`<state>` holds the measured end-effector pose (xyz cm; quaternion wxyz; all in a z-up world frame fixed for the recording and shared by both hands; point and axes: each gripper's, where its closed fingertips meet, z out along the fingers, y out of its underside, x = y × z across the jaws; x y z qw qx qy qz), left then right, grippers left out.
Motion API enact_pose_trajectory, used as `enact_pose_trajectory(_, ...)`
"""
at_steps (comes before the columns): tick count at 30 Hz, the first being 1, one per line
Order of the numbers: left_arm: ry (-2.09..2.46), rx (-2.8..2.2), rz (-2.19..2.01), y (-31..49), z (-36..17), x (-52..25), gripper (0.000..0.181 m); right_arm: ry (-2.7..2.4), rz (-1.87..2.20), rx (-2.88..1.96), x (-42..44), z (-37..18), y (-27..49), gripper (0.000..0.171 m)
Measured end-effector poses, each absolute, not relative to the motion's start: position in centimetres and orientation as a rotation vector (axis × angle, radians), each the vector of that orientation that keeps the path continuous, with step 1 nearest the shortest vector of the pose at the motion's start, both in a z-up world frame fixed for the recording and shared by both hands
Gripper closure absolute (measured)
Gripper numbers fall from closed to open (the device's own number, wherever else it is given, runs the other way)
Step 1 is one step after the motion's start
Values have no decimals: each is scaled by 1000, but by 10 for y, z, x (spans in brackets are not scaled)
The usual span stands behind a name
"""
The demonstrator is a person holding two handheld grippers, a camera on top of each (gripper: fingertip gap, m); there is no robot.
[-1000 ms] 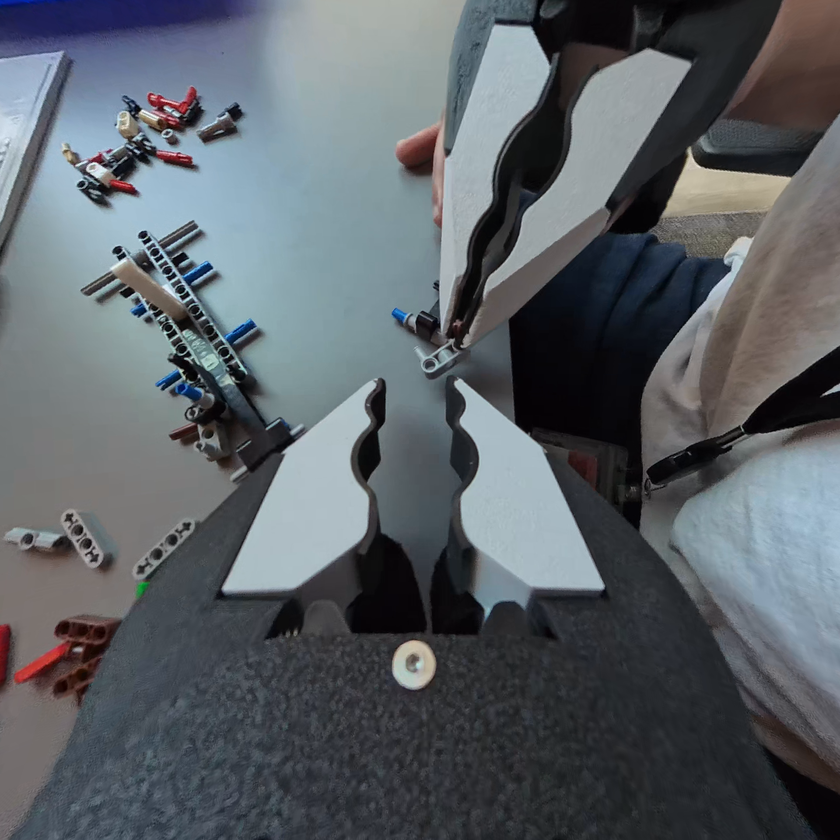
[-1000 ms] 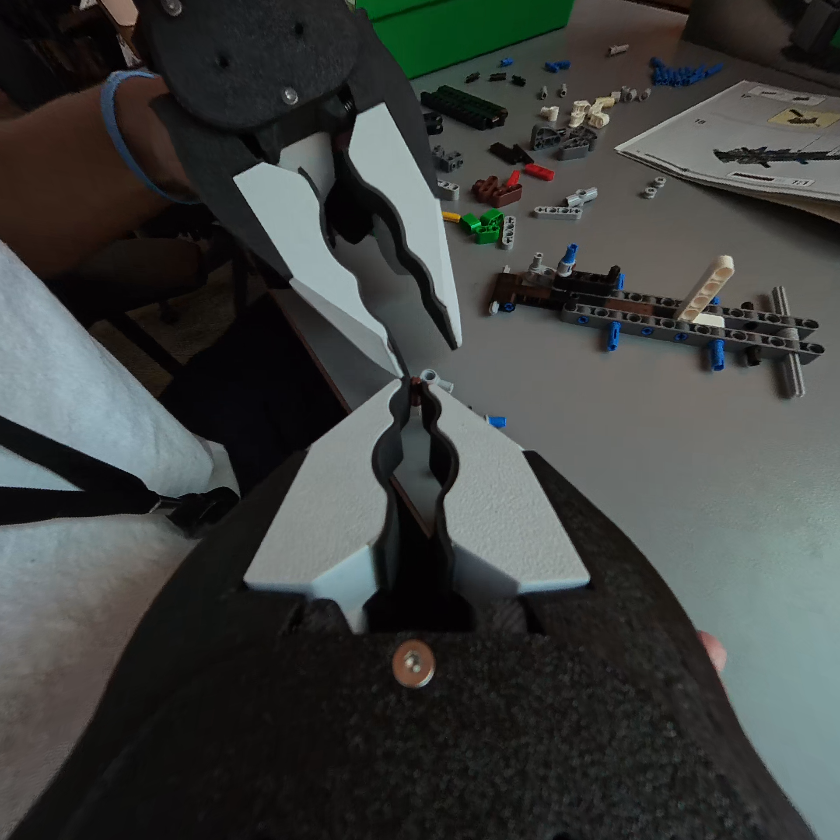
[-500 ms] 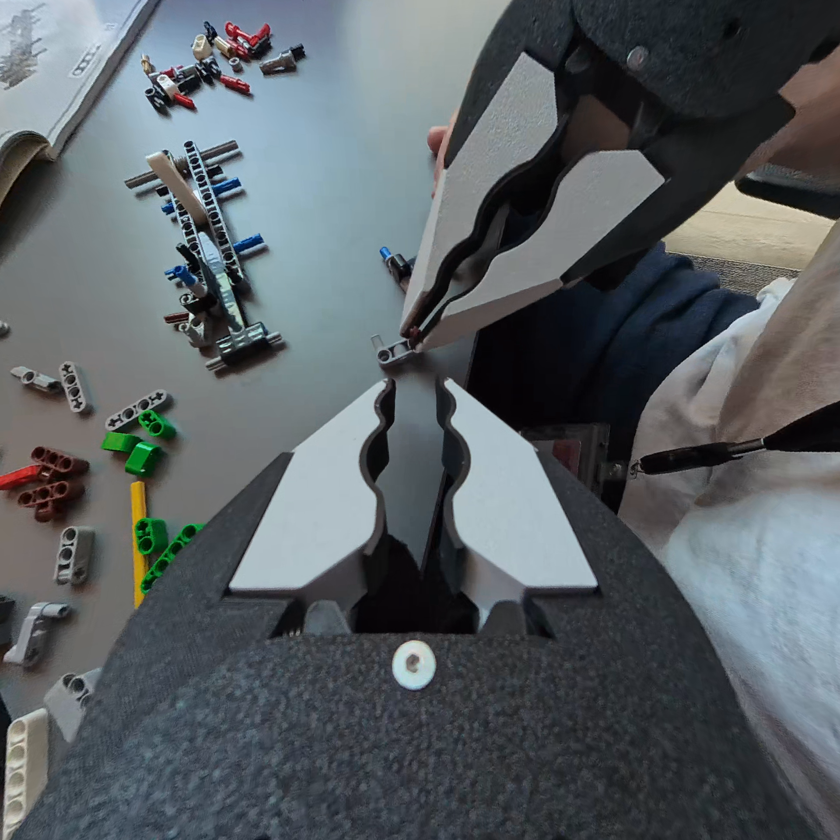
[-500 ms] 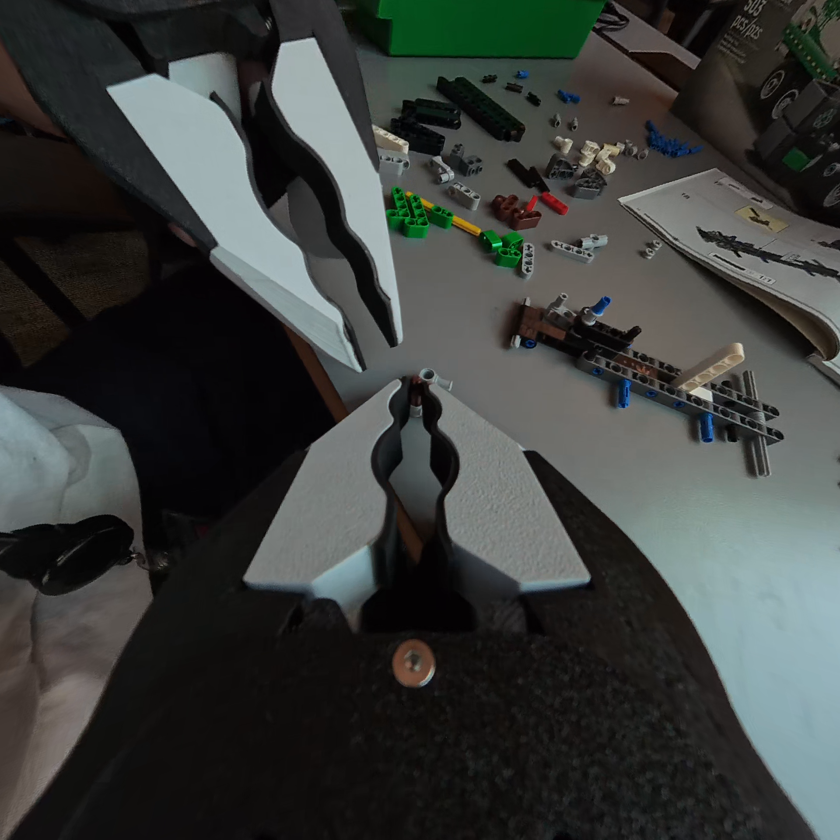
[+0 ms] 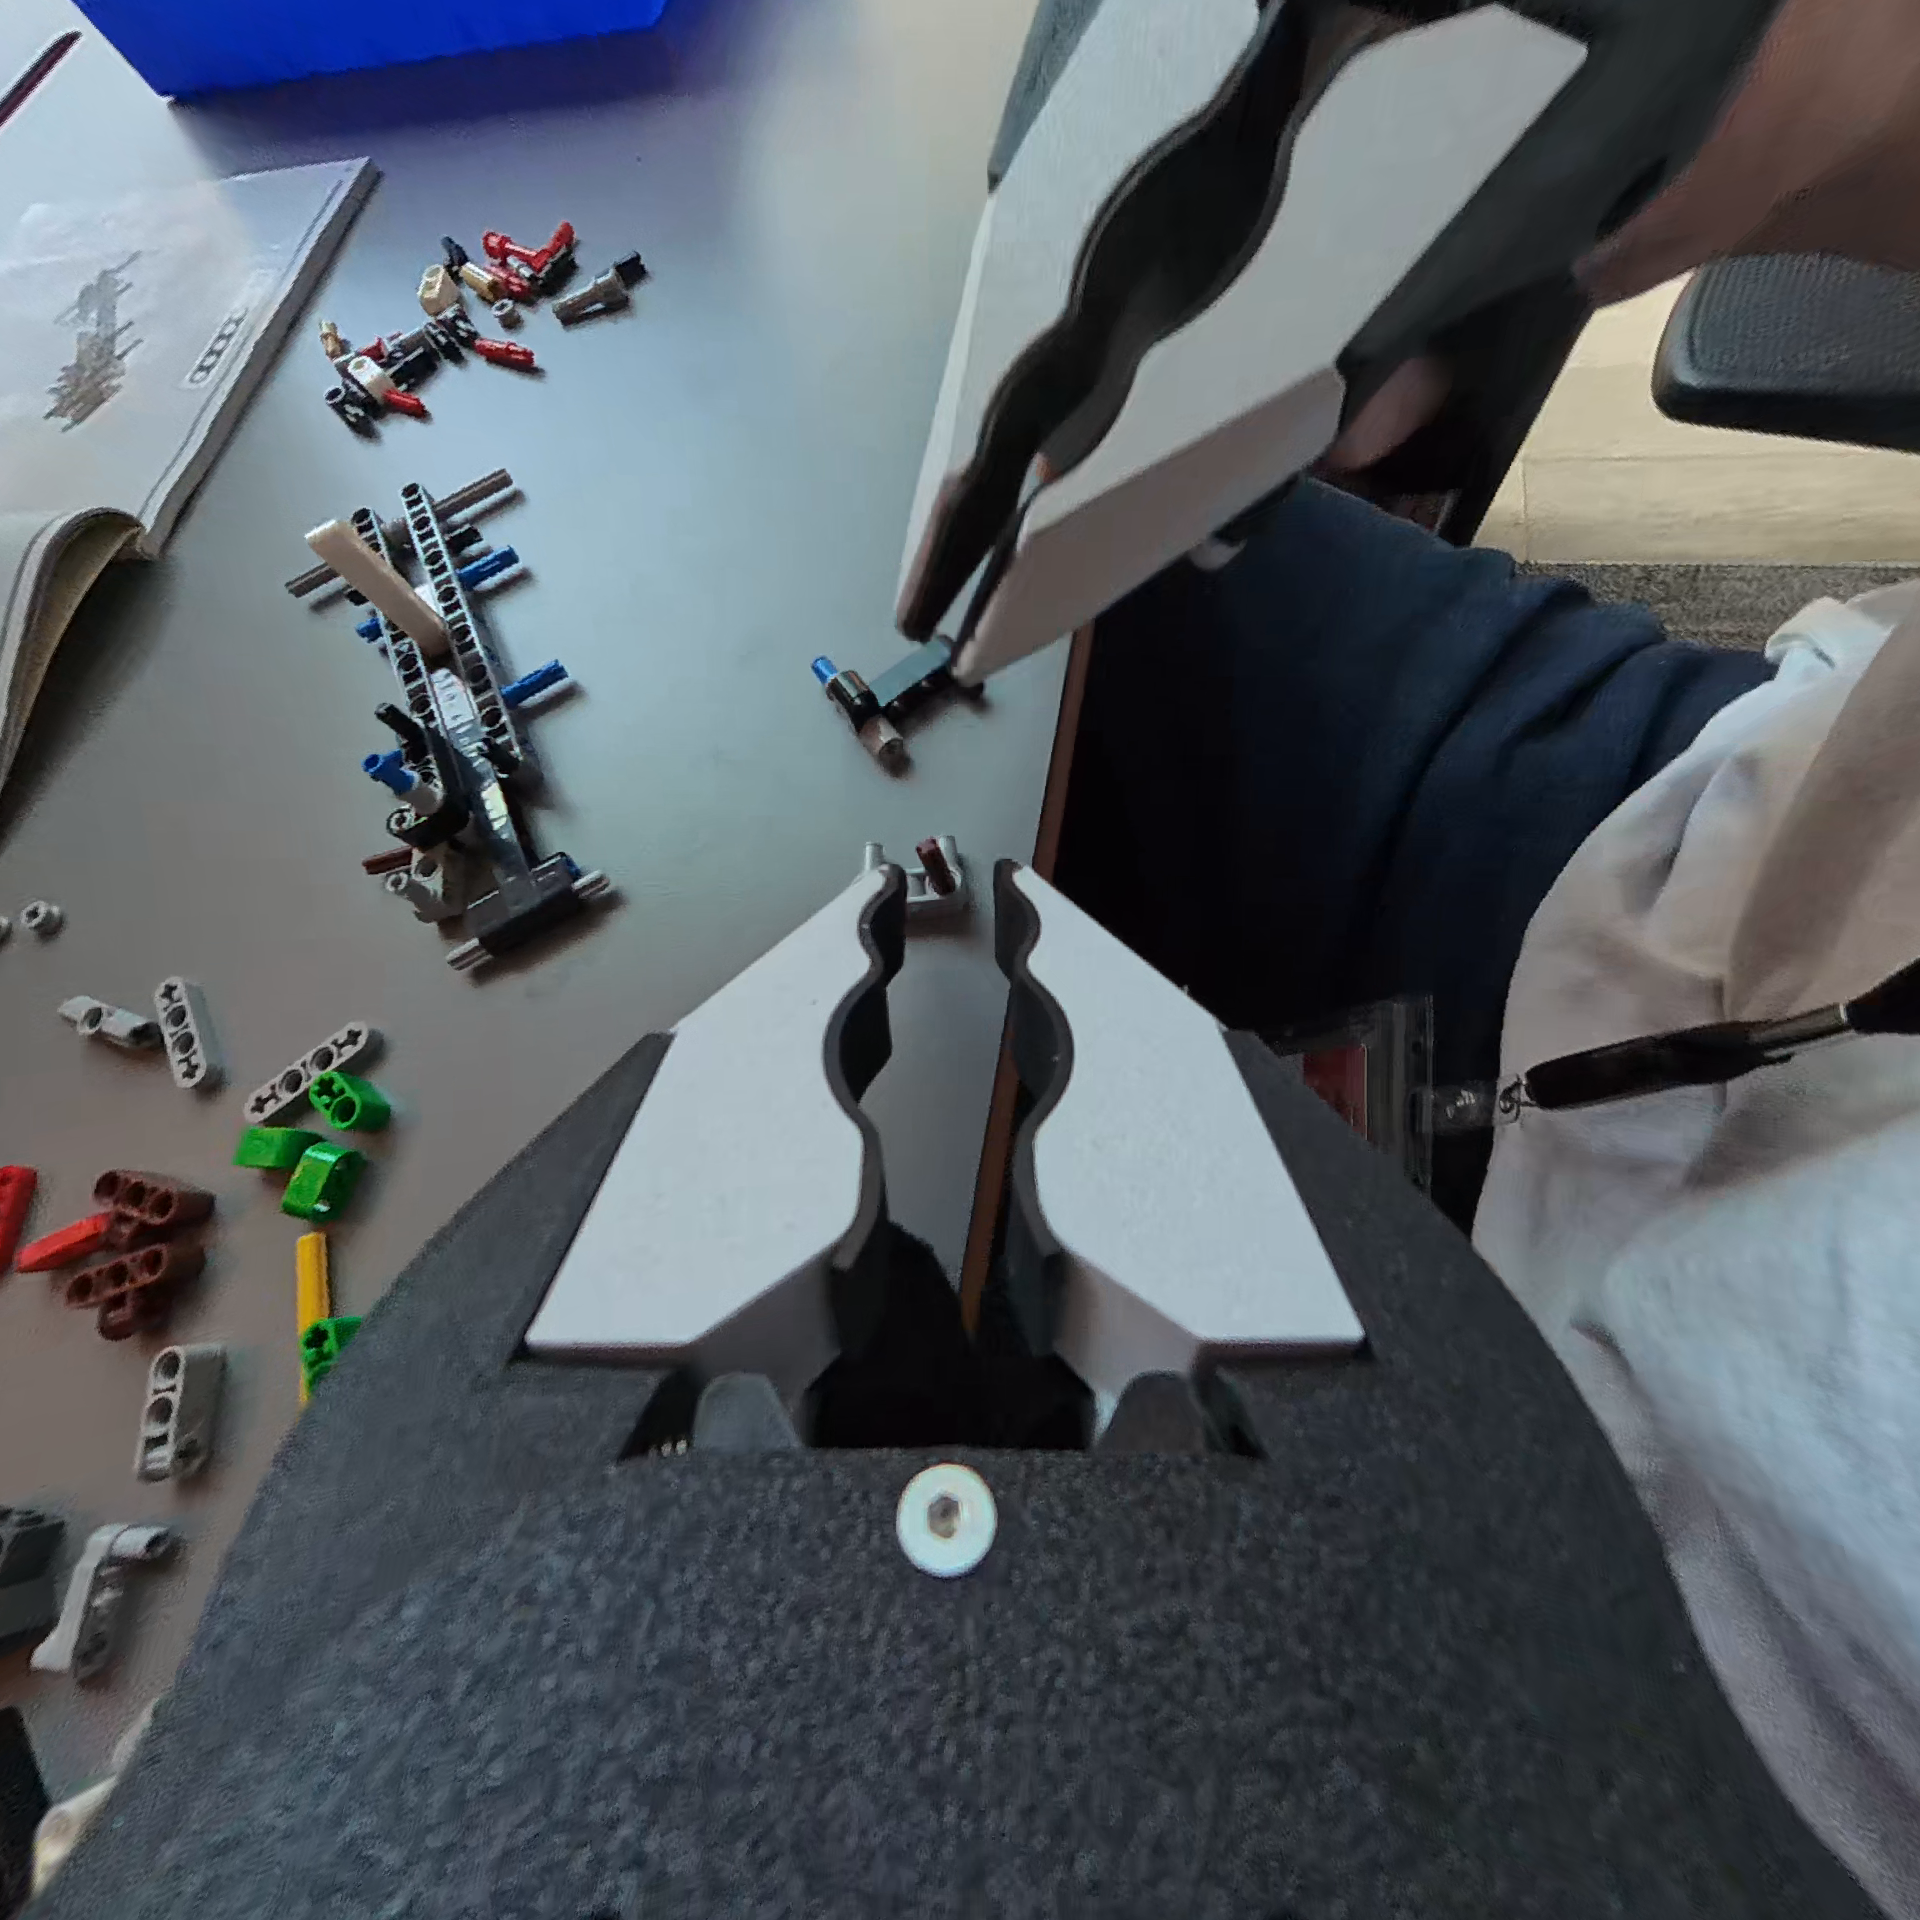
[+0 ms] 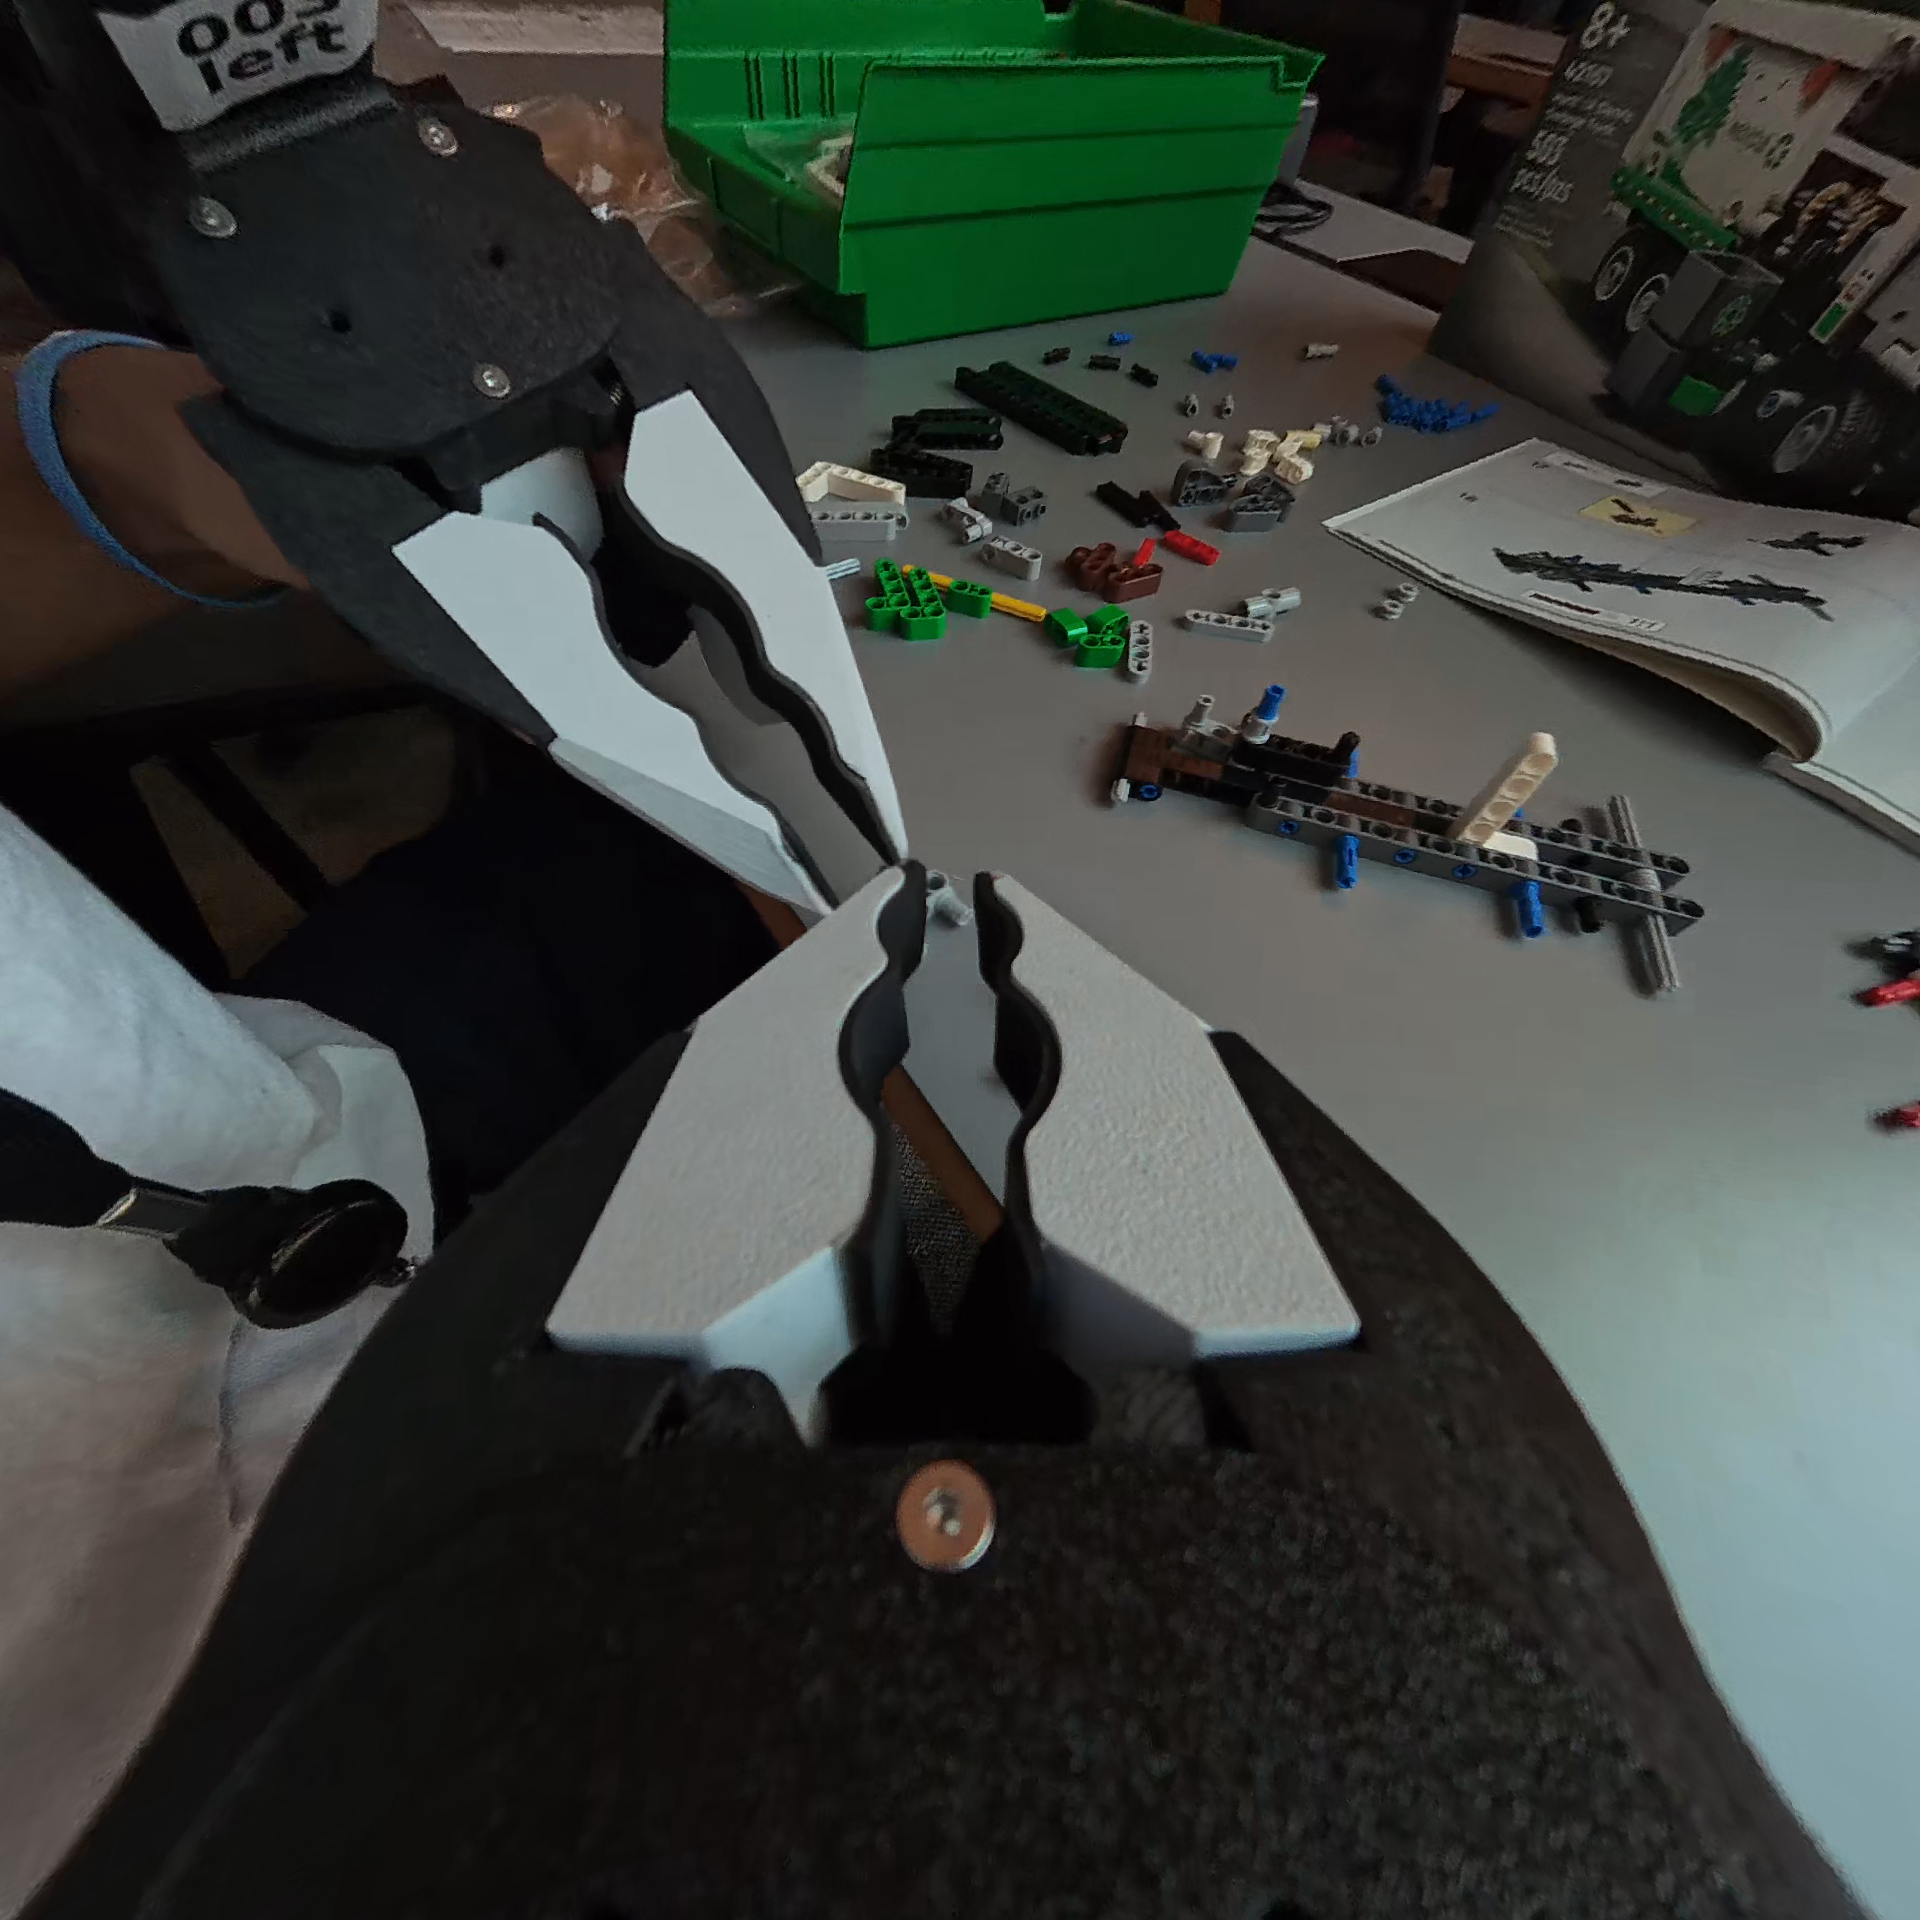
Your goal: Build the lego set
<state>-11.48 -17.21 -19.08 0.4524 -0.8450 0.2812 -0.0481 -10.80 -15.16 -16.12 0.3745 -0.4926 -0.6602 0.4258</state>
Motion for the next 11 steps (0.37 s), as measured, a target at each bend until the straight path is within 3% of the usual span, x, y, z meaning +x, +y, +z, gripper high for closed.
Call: enact_pose_trajectory(11,882,-2102,-233,-164,-200,-118,166,-1529,1290,-1424,-71,-162,-140,165)
